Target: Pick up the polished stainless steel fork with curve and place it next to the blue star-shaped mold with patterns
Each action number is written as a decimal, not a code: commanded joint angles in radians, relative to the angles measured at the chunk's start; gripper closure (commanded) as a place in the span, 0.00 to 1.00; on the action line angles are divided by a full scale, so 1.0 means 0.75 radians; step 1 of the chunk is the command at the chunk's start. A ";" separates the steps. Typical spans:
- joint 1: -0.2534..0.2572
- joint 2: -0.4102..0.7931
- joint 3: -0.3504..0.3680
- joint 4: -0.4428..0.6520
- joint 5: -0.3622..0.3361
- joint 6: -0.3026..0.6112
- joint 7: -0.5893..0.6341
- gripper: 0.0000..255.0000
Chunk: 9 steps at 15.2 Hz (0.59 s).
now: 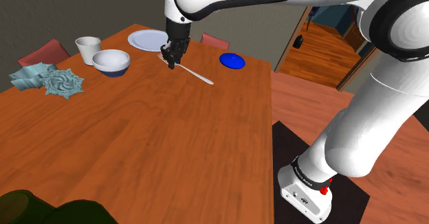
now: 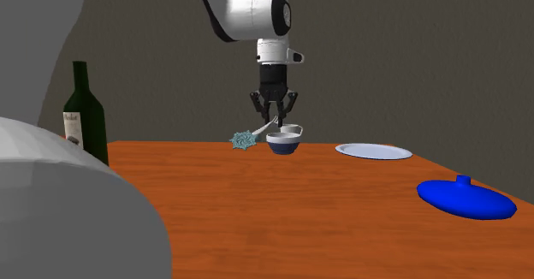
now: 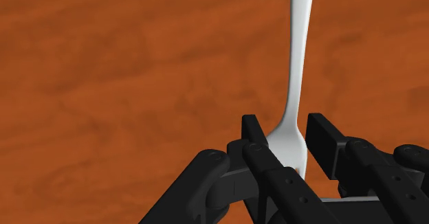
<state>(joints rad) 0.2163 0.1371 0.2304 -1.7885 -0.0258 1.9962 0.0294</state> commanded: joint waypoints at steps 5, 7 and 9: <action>0.110 0.276 0.038 0.372 -0.087 -0.107 0.155 1.00; 0.155 0.379 0.044 0.524 -0.117 -0.159 0.198 1.00; 0.206 0.495 0.045 0.700 -0.146 -0.222 0.235 1.00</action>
<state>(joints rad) 0.3512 0.4561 0.2643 -1.3354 -0.1220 1.8507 0.1903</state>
